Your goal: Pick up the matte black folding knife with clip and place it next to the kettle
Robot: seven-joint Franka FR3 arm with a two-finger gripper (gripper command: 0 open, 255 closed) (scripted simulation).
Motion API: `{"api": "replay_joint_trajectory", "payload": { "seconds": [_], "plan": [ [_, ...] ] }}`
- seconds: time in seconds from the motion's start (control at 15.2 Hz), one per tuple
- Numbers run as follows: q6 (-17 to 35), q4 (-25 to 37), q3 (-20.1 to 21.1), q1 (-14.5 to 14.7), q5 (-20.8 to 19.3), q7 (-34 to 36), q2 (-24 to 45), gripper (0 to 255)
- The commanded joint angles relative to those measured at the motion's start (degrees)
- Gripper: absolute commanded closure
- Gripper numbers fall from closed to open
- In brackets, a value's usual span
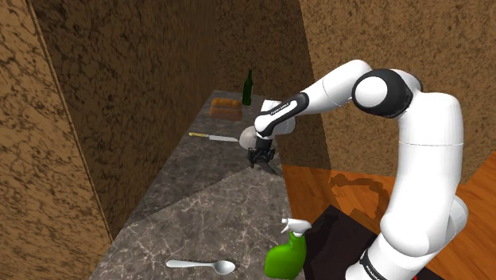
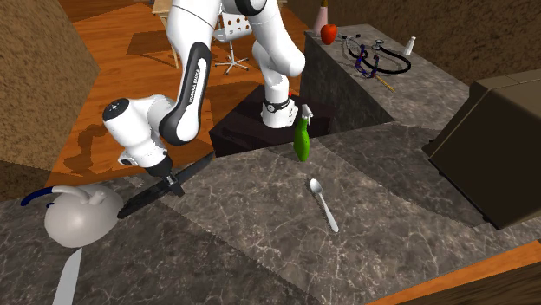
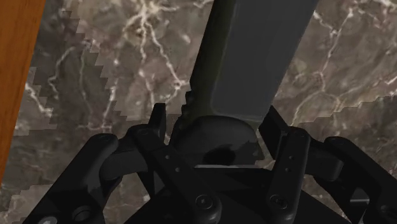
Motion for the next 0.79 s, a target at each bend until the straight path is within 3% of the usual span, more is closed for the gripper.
{"api": "replay_joint_trajectory", "payload": {
  "seconds": [0.0,0.26,0.33,0.73],
  "plan": [
    [0.17,0.01,-0.02,-0.01,-0.01,0.01,0.07,255],
    [0.17,0.01,-0.02,-0.01,-0.01,0.01,0.07,255],
    [0.16,0.01,-0.02,0.0,-0.01,0.02,0.06,0],
    [-1.41,0.37,0.01,-0.15,0.08,-0.05,-1.15,0]
  ]
}}
